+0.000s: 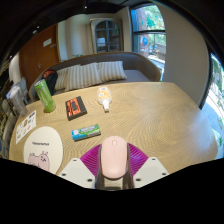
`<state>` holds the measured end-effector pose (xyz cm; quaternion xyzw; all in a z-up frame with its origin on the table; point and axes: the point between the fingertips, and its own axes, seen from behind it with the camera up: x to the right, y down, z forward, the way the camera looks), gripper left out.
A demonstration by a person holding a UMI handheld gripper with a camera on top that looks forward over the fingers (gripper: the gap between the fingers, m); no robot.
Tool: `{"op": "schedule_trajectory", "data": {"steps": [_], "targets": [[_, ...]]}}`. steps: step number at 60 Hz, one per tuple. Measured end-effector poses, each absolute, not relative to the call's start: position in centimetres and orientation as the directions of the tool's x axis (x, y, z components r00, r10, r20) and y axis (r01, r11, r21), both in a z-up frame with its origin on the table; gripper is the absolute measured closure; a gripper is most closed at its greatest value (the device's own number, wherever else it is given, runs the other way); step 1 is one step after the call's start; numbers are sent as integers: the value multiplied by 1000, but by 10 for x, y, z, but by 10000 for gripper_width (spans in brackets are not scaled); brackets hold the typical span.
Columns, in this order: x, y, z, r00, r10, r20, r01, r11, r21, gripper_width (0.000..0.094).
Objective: Arrange mouse
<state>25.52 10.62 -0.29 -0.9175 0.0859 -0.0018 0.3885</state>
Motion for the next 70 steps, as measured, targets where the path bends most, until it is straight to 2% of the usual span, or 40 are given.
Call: {"op": "schedule_trajectory", "data": {"steps": [7, 14, 21, 32, 34, 40, 45, 47, 48, 49, 50, 53, 59, 70], "targets": [[182, 116, 39, 982, -137, -130, -188, -634, -750, 567], [93, 129, 52, 993, -45, -113, -118, -597, -793, 567], [39, 141, 34, 994, -34, -101, -102, -584, -805, 568], [6, 131, -10, 997, -59, -40, -68, -638, -767, 565], [7, 135, -7, 997, -71, -26, -64, -610, -790, 564], [8, 132, -9, 996, -90, -12, -65, -625, -778, 487], [3, 126, -11, 998, -61, -18, -55, -683, -728, 419], [1, 120, -7, 998, -55, -30, -60, -705, -707, 308], [1, 118, -3, 998, -57, -34, -64, -707, -704, 224], [2, 116, 2, 998, -61, -32, -66, -705, -706, 89], [4, 113, 8, 997, -65, -31, -67, -700, -711, 68], [7, 105, 27, 998, -66, -21, -61, -688, -723, 112], [11, 81, 66, 997, -74, -9, -56, -666, -744, 86], [16, 8, 95, 996, -91, -1, -64, -697, -714, 94]]}}
